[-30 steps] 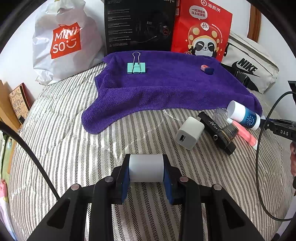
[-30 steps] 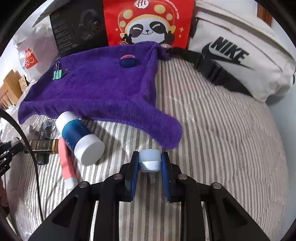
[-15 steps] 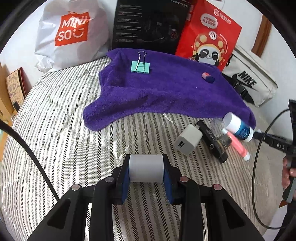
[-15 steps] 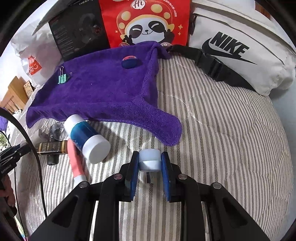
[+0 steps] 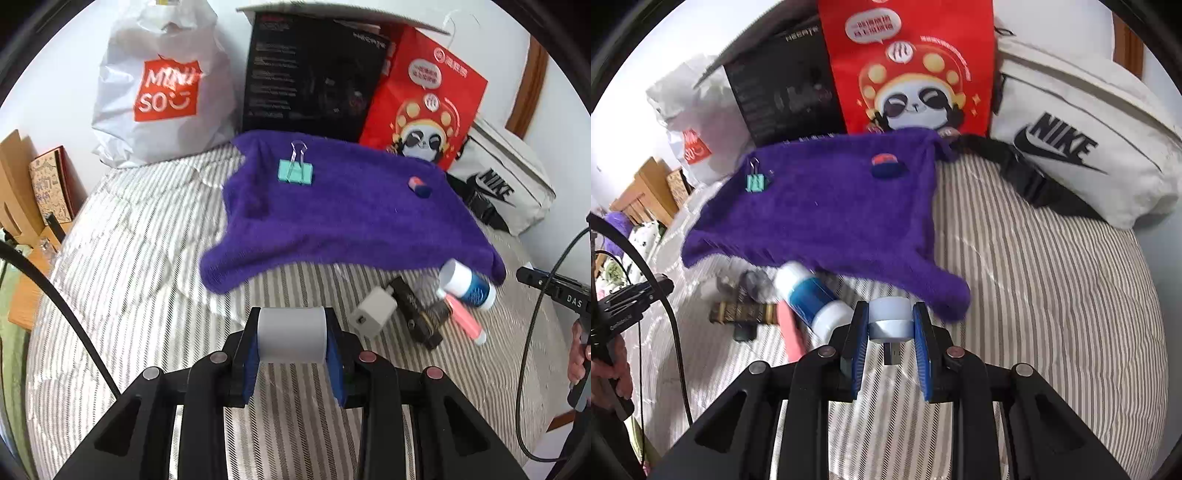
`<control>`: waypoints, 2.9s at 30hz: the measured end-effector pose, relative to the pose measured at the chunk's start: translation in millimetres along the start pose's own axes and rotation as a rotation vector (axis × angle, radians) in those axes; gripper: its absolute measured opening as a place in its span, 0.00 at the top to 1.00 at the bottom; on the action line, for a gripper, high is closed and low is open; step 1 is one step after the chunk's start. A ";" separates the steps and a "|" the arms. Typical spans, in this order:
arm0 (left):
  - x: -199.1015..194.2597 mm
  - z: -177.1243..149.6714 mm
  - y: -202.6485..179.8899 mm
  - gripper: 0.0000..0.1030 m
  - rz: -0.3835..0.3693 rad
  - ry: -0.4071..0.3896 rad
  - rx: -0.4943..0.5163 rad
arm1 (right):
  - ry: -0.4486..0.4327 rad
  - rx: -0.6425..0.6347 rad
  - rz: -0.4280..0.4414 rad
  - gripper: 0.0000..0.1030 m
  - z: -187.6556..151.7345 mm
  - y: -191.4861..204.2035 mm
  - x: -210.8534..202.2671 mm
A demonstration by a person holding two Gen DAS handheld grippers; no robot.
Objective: Organize rigid objects
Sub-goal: 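Carry the white plug onto the towel beside the tin and open the right tool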
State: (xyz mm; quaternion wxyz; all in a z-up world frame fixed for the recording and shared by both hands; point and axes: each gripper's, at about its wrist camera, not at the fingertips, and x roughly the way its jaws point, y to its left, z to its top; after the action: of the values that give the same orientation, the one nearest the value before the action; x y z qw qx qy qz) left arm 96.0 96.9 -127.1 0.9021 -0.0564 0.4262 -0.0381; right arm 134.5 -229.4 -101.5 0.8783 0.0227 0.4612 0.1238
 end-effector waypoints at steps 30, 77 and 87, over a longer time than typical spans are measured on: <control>25.8 62.5 1.3 0.71 -0.032 -0.023 -0.029 | -0.006 -0.052 0.023 0.77 56.6 9.3 36.9; 69.4 84.3 11.5 0.71 -0.058 0.044 -0.018 | 0.144 -0.160 -0.053 0.61 130.3 10.5 156.1; 66.6 86.9 9.0 0.71 -0.068 0.051 -0.020 | 0.125 -0.244 -0.115 0.45 113.3 26.5 131.1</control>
State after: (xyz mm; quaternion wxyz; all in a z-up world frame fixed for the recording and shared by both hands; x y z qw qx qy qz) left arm 205.6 104.1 -124.5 0.8885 -0.0790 0.4472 -0.0658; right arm 293.0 -164.0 -137.9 0.8497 -0.1186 0.4971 0.1297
